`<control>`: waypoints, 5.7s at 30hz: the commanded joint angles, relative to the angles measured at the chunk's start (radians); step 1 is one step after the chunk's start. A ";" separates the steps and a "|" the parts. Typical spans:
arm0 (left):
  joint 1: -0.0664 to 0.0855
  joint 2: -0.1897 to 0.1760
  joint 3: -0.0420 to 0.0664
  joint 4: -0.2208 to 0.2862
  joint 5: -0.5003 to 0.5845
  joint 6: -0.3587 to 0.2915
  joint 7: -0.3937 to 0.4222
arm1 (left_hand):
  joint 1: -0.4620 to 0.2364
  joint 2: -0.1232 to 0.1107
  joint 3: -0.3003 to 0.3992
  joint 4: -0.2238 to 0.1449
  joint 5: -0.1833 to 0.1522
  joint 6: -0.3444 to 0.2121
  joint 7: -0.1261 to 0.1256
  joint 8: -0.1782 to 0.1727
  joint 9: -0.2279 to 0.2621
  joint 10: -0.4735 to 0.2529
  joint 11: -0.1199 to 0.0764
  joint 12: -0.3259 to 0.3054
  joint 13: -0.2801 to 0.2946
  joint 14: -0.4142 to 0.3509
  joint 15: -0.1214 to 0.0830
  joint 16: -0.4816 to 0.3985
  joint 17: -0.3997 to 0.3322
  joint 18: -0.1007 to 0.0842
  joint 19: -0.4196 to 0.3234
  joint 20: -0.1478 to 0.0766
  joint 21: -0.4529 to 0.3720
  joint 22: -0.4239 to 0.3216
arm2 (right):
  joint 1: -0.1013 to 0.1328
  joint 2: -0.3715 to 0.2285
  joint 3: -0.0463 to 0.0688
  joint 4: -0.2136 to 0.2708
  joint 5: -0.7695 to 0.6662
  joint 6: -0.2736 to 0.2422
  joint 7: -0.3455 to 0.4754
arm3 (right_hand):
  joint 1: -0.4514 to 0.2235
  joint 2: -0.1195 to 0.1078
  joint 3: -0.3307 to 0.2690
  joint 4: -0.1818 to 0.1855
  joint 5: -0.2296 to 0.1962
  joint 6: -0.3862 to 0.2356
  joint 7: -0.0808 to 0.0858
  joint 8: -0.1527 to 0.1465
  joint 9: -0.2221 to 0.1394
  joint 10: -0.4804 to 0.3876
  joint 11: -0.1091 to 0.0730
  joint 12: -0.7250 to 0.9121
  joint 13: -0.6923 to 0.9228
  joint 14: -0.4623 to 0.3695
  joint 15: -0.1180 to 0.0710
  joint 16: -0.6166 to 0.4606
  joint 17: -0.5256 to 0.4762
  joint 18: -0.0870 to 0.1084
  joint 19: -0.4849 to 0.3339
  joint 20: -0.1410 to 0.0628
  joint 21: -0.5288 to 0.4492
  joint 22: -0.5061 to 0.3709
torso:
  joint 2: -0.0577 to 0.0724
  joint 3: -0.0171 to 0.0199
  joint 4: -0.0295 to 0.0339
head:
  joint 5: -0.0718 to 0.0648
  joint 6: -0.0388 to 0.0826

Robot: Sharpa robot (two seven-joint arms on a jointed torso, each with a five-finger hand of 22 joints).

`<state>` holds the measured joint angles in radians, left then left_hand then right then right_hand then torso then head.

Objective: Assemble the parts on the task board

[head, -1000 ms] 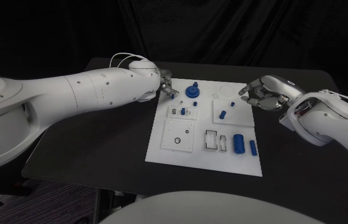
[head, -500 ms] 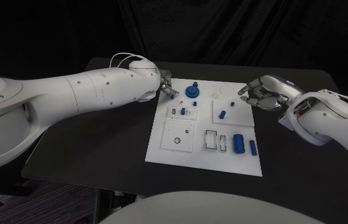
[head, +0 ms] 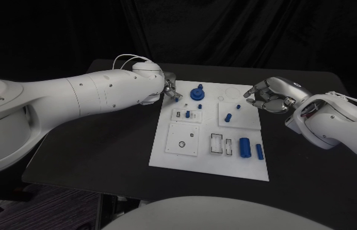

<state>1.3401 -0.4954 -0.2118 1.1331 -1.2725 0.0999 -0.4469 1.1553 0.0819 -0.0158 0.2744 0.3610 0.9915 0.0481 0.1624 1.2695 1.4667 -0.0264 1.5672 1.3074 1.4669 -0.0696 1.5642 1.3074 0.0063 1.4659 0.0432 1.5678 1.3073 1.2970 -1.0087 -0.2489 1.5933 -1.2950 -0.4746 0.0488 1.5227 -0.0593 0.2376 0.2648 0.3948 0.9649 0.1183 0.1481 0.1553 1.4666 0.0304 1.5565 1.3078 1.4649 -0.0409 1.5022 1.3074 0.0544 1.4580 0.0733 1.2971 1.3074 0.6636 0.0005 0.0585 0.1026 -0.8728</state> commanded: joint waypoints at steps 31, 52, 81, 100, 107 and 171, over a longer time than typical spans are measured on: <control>-0.008 0.002 0.001 0.000 -0.004 0.007 0.040 | 0.074 -0.044 0.134 -0.021 0.166 0.022 -0.008 -0.039 -0.032 0.104 0.001 0.004 0.263 0.104 0.004 0.007 0.263 -0.006 0.105 0.005 0.003 0.263 | -0.002 0.004 0.001 -0.004 -0.002 0.005 -0.007 | 0.006 -0.001 0.009 -0.001 0.008 0.006 0.002 -0.005 -0.002 0.077 0.006 -0.007 0.233 0.085 0.007 -0.005 0.187 0.012 -0.007 0.000 -0.007 0.161 | 0.000 0.0000 -0.0002 | -0.002 0.000; -0.008 -0.051 0.001 0.089 -0.004 -0.091 0.028 | 0.070 -0.095 0.251 -0.039 0.200 0.060 -0.016 -0.040 -0.041 0.104 -0.008 0.004 0.263 0.104 -0.004 0.007 0.263 -0.006 0.105 -0.002 0.003 0.263 | -0.002 0.001 0.001 -0.005 -0.002 0.007 -0.009 | 0.005 -0.002 0.010 -0.001 0.008 0.006 0.002 -0.005 -0.003 0.076 0.006 -0.007 0.232 0.084 0.007 -0.006 0.186 0.012 -0.009 0.000 -0.010 0.160 | -0.001 0.0001 0.0009 | 0.000 0.000; -0.008 -0.198 0.001 0.331 0.078 -0.179 -0.053 | 0.046 -0.114 0.298 -0.032 0.141 0.064 -0.014 -0.055 -0.056 0.104 -0.007 0.004 0.263 0.104 -0.005 0.007 0.263 -0.006 0.105 -0.005 0.003 0.263 | -0.003 -0.003 0.001 -0.001 -0.002 0.008 -0.014 | 0.005 -0.002 0.011 -0.001 0.008 0.007 0.002 -0.005 -0.003 0.077 0.006 -0.007 0.233 0.084 0.007 -0.006 0.186 0.012 -0.008 0.000 -0.010 0.160 | 0.001 -0.0005 0.0005 | 0.009 0.000; -0.038 -0.185 0.001 0.321 0.079 -0.197 -0.018 | 0.043 -0.111 0.305 -0.029 0.138 0.063 -0.014 -0.057 -0.058 0.104 -0.007 0.004 0.263 0.104 -0.005 0.007 0.263 -0.006 0.105 -0.005 0.003 0.263 | -0.003 -0.007 0.001 0.003 -0.002 0.009 -0.014 | 0.005 -0.002 0.011 -0.001 0.008 0.007 0.002 -0.005 -0.003 0.077 0.006 -0.007 0.233 0.084 0.007 -0.006 0.186 0.012 -0.008 0.000 -0.010 0.160 | 0.001 -0.0004 0.0012 | 0.008 0.000; -0.045 -0.190 0.001 0.328 0.079 -0.196 -0.015 | 0.043 -0.111 0.305 -0.029 0.138 0.063 -0.014 -0.057 -0.058 0.104 -0.007 0.004 0.263 0.104 -0.005 0.007 0.263 -0.006 0.105 -0.005 0.003 0.263 | -0.003 -0.008 0.001 0.003 -0.002 0.009 -0.015 | 0.005 -0.002 0.011 -0.001 0.008 0.007 0.002 -0.005 -0.003 0.077 0.006 -0.007 0.233 0.084 0.007 -0.006 0.186 0.012 -0.008 0.000 -0.010 0.160 | 0.001 -0.0003 0.0003 | 0.010 0.000; -0.087 -0.220 0.001 0.359 0.079 -0.200 -0.003 | 0.046 -0.113 0.320 -0.035 0.148 0.067 -0.015 -0.057 -0.060 0.104 -0.007 0.004 0.263 0.104 -0.005 0.007 0.263 -0.006 0.105 -0.005 0.003 0.263 | -0.009 -0.006 0.001 -0.005 -0.002 0.021 -0.020 | 0.003 -0.003 0.013 -0.001 0.008 0.009 0.002 -0.005 -0.003 0.075 0.006 -0.008 0.232 0.084 0.007 -0.007 0.185 0.012 -0.009 0.000 -0.012 0.160 | 0.000 -0.0012 0.0011 | 0.011 0.000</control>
<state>1.2599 -0.7150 -0.2081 1.4884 -1.1981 -0.1063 -0.4671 1.2036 -0.0272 0.2973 0.2397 0.5061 1.0544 0.0324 0.1122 1.2109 1.4667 -0.0264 1.5672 1.3074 1.4669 -0.0696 1.5642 1.3074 0.0063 1.4656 0.0428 1.5678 1.3074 1.2913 -1.0136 -0.2490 1.5887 -1.2949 -0.4600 0.0458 1.5227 -0.0593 0.2430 0.2648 0.3988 0.9685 0.1219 0.1481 0.1533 1.4666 0.0304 1.5528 1.3073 1.4649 -0.0410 1.4985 1.3074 0.0544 1.4580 0.0733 1.2884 1.3073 0.6637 -0.0002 0.0588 0.1146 -0.8725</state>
